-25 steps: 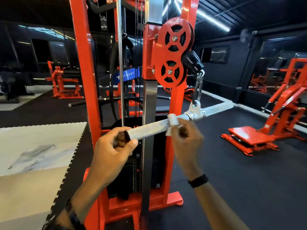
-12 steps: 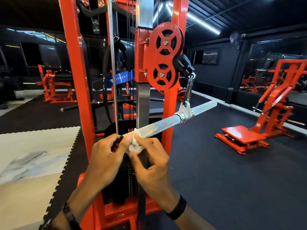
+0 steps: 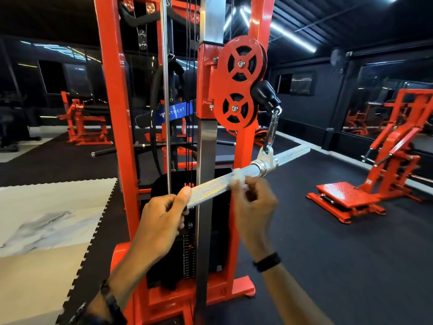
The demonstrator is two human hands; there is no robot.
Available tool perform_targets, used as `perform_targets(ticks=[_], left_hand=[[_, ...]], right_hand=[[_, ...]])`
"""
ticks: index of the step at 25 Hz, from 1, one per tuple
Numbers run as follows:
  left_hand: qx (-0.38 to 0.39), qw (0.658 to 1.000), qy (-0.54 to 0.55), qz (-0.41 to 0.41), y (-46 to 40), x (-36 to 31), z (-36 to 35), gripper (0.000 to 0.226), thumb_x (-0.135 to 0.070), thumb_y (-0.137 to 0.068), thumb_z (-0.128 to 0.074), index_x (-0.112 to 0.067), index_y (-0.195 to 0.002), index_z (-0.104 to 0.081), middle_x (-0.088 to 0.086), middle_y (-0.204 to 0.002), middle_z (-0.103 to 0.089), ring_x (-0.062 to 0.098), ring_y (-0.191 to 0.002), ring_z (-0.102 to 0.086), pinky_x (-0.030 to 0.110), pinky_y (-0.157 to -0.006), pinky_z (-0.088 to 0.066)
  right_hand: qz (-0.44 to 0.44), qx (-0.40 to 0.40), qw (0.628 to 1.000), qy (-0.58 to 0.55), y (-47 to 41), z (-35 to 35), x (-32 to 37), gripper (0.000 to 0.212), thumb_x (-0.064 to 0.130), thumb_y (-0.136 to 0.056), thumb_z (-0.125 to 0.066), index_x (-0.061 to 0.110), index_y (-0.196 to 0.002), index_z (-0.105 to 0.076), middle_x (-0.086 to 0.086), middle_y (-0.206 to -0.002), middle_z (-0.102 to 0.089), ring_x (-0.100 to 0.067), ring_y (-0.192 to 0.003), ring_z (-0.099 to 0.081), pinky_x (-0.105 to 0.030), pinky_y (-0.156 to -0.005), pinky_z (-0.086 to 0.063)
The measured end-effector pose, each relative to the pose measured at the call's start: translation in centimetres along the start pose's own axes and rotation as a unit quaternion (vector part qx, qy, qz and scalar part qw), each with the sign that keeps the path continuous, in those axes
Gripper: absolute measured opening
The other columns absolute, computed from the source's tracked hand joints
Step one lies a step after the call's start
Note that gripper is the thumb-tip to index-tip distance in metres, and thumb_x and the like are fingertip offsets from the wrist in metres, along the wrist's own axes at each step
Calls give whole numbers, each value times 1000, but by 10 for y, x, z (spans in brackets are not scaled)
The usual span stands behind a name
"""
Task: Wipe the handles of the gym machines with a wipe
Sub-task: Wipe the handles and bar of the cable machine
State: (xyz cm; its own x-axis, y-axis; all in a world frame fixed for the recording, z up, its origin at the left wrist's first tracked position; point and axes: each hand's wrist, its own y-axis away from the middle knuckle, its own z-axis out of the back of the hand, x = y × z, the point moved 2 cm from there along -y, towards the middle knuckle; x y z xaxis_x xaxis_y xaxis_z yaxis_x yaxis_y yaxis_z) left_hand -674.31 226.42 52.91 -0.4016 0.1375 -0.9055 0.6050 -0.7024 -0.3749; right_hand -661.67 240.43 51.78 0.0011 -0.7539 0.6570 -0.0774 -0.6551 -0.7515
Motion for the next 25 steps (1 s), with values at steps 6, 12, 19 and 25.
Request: perform_targets(ticks=[6, 12, 19, 25], left_hand=[[5, 991, 77, 107, -2, -1, 3, 66, -53, -98, -46, -6, -54, -59, 11, -49, -51, 22, -46, -51, 31, -49, -41], [-7, 993, 88, 82, 1, 2, 7, 50, -43, -99, -52, -4, -73, -68, 15, -63, -65, 26, -56, -60, 34, -53, -48], [-60, 996, 30, -56, 1, -1, 12, 8, -12, -91, -68, -10, -90, -76, 6, -77, -74, 18, -63, -69, 30, -60, -59], [-52, 998, 31, -21, -1, 0, 13, 20, -18, -99, -58, -9, -91, -74, 11, -66, -70, 27, -53, -65, 32, -48, -55]], right_hand=[[129, 130, 982, -45, 55, -25, 43, 6, 14, -87, -73, 11, -86, -68, 3, -79, -62, -13, -72, -58, -27, -63, -47], [-47, -70, 996, 24, -35, 18, -28, 5, 17, -88, -71, 18, -86, -66, -3, -76, -66, -1, -63, -57, -13, -59, -42], [22, 50, 996, -71, 40, -23, 21, 7, 8, -88, -70, 12, -85, -65, 2, -76, -60, -9, -67, -56, -23, -59, -44], [78, 118, 988, -68, 46, -22, 27, 8, 13, -86, -74, 11, -85, -66, 4, -79, -63, -6, -71, -59, -20, -63, -46]])
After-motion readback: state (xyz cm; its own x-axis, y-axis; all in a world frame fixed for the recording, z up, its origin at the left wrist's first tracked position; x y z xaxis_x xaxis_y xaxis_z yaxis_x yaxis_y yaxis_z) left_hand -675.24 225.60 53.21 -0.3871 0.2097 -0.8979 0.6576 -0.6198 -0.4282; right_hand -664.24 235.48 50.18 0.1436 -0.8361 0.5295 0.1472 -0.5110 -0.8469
